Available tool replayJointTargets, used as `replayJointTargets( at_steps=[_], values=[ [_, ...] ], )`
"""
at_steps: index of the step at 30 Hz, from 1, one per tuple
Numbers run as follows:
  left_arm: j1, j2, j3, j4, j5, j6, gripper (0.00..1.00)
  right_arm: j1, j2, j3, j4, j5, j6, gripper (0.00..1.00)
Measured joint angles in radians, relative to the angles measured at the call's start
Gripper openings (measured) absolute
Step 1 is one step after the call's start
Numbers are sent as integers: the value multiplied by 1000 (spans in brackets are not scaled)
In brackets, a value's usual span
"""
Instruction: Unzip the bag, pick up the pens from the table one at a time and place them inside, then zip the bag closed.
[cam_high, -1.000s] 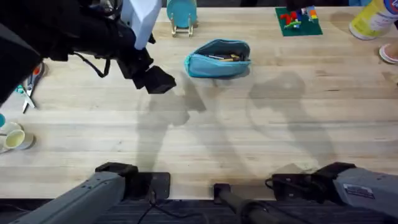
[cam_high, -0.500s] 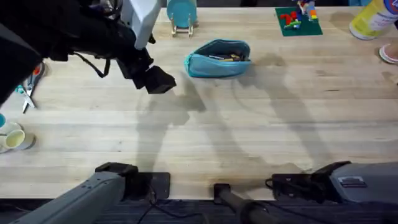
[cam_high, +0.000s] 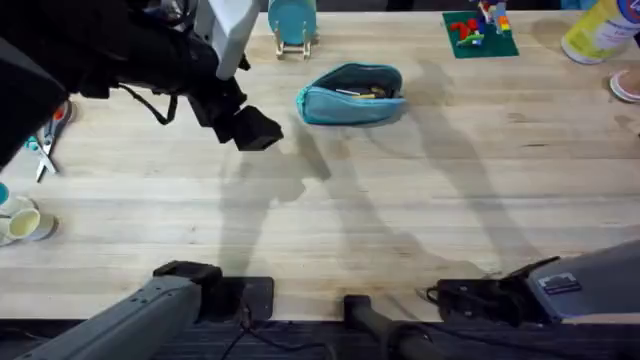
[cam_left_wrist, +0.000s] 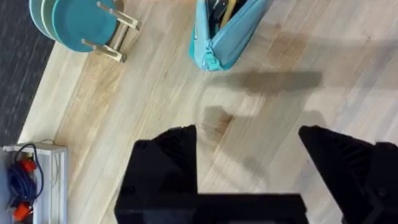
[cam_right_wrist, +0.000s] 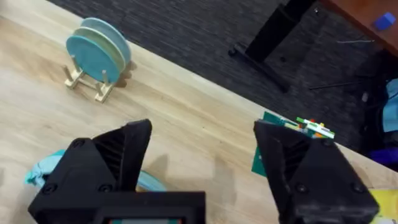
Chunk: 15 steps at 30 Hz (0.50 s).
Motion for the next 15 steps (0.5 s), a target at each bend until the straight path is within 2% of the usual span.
replayJointTargets(
  at_steps=[15],
  values=[
    [0,0,0,0,0,0,993,-17,2,0,24,2,0,997]
  ],
)
